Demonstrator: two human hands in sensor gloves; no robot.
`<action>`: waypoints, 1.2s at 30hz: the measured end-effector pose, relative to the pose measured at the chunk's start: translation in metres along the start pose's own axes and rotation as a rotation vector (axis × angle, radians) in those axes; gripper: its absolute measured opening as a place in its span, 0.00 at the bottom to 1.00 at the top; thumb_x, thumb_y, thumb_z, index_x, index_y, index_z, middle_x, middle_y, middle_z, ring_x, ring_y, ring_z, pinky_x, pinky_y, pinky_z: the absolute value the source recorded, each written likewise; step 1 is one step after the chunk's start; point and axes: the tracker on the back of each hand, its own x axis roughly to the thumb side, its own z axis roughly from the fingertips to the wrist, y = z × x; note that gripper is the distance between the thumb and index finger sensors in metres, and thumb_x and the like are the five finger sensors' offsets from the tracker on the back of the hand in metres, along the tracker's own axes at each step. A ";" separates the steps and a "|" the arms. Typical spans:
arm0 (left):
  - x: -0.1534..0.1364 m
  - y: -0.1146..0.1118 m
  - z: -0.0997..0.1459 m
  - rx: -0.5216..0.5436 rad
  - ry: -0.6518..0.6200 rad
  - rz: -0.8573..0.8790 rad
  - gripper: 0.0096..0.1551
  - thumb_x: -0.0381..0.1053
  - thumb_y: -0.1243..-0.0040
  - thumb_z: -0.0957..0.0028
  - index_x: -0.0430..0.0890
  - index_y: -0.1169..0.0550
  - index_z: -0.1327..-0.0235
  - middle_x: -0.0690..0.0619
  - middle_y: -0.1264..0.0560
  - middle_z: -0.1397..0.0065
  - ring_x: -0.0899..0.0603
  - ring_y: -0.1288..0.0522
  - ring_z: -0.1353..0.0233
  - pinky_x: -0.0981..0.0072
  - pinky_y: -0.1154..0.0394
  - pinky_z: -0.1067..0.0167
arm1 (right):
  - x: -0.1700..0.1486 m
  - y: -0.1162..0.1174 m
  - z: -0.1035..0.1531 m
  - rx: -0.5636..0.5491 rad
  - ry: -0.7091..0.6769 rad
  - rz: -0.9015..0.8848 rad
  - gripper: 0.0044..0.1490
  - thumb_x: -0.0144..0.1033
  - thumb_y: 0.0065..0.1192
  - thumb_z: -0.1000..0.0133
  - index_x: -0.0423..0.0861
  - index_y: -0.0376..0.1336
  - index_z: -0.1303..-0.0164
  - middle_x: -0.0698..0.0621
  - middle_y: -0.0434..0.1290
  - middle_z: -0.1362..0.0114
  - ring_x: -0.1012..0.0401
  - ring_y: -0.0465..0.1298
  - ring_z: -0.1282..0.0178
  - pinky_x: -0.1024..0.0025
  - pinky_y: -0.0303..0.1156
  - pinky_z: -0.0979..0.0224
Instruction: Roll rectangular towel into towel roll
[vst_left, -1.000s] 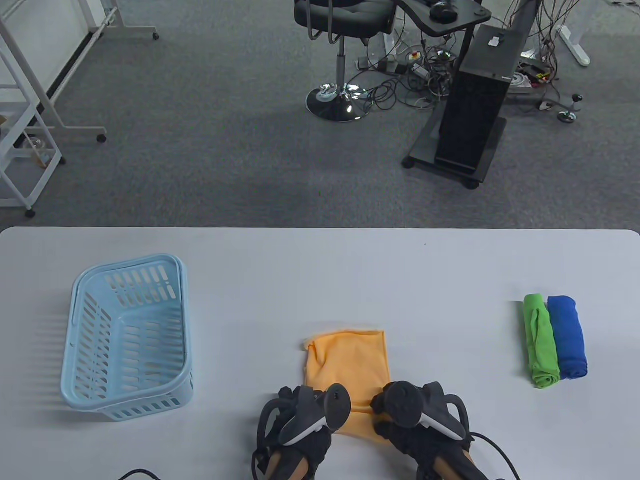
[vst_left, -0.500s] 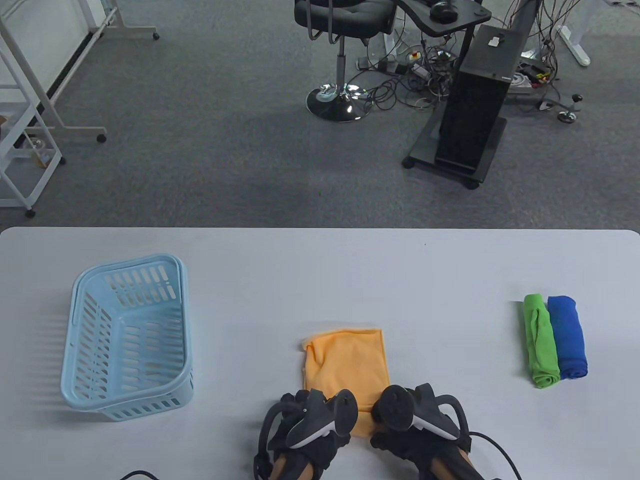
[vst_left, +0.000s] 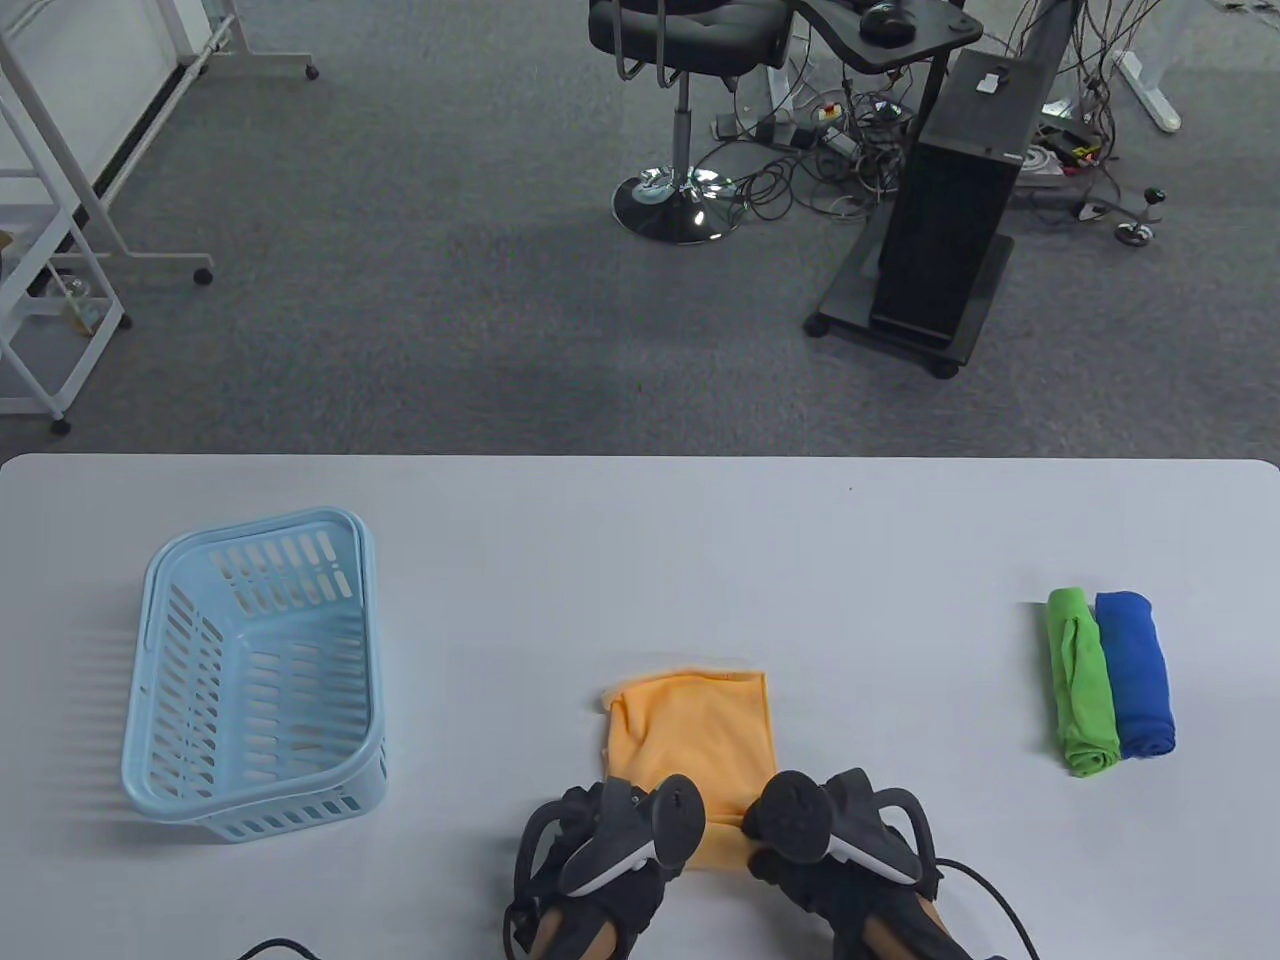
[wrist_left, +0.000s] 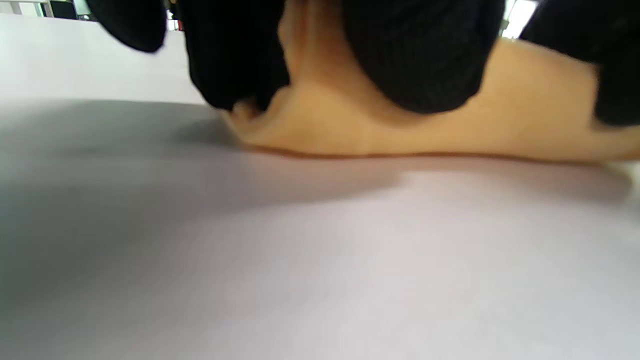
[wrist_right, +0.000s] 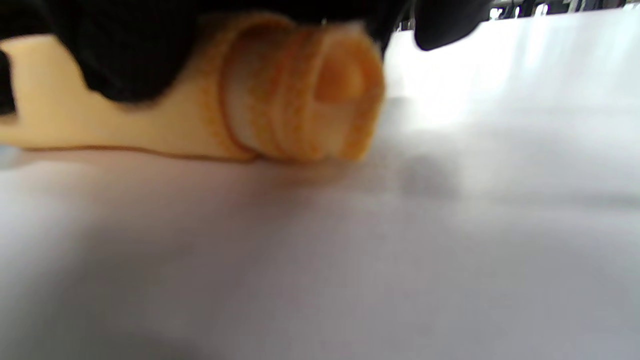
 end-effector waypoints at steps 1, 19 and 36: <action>-0.003 0.001 0.000 0.001 0.006 0.019 0.32 0.57 0.37 0.63 0.54 0.18 0.41 0.47 0.16 0.42 0.37 0.23 0.32 0.31 0.36 0.33 | 0.000 -0.002 0.001 0.002 -0.005 -0.016 0.34 0.46 0.64 0.62 0.52 0.69 0.43 0.49 0.73 0.38 0.52 0.75 0.35 0.38 0.57 0.25; 0.003 0.003 0.000 0.061 0.068 -0.013 0.22 0.56 0.39 0.59 0.57 0.22 0.50 0.48 0.30 0.39 0.34 0.36 0.32 0.29 0.48 0.30 | 0.004 -0.001 0.000 -0.041 -0.014 0.019 0.29 0.44 0.65 0.62 0.54 0.67 0.48 0.51 0.68 0.35 0.53 0.70 0.31 0.38 0.54 0.24; -0.004 -0.006 -0.002 -0.023 0.045 0.016 0.38 0.60 0.38 0.61 0.52 0.30 0.34 0.43 0.31 0.30 0.32 0.35 0.27 0.29 0.44 0.31 | 0.005 0.006 -0.002 0.007 0.025 0.054 0.41 0.51 0.61 0.63 0.47 0.65 0.39 0.47 0.67 0.34 0.51 0.69 0.32 0.41 0.58 0.25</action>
